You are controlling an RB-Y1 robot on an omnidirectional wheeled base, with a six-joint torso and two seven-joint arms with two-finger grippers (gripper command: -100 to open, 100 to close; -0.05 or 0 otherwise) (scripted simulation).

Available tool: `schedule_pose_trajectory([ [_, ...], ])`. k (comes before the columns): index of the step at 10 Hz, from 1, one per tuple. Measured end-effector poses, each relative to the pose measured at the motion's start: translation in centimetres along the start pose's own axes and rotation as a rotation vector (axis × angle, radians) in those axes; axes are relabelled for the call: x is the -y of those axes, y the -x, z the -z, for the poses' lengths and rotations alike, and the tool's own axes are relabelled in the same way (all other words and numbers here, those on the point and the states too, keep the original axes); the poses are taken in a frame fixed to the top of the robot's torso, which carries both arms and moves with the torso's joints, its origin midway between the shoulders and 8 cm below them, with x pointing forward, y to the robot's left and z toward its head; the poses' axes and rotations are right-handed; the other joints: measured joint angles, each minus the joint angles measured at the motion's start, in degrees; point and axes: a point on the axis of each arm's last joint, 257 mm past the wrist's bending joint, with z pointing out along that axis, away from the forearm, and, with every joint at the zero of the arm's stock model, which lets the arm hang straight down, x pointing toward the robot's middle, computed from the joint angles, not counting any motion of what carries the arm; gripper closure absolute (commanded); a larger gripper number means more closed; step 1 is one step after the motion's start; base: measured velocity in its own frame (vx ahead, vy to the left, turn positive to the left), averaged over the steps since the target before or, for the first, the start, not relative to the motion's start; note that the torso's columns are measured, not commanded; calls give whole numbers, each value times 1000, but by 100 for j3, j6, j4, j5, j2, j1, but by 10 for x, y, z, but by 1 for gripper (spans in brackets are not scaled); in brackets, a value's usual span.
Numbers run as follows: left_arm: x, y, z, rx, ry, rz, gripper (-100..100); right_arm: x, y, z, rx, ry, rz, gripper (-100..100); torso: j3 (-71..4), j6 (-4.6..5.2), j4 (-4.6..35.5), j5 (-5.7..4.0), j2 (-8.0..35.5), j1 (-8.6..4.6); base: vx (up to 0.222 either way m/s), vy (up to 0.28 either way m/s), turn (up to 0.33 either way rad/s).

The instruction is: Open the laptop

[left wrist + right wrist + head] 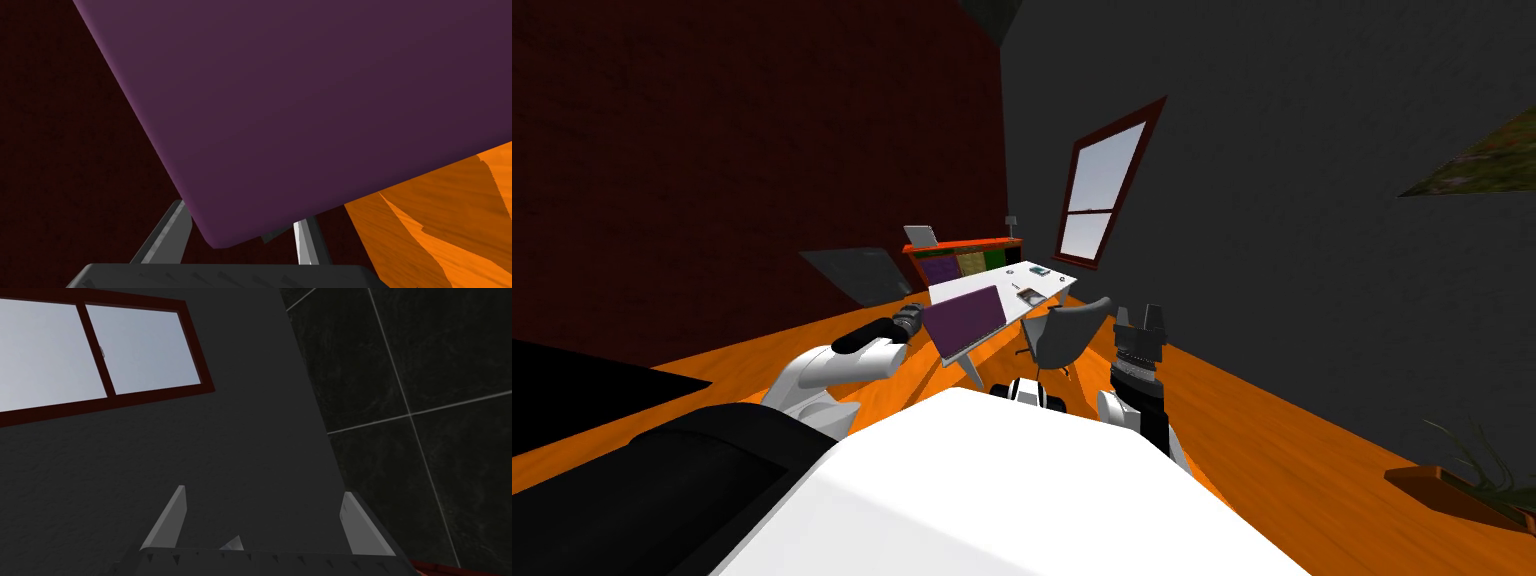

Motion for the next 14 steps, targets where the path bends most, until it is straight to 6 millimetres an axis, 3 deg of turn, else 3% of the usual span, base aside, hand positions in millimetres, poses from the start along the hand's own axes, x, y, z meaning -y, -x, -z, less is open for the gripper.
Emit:
schedule_pose_trajectory([
  [14,-45,-16,19,-91,250,87,100,0,0,0,0,0,0,0,21,1,-6,8,24,-36,35,53,-28],
])
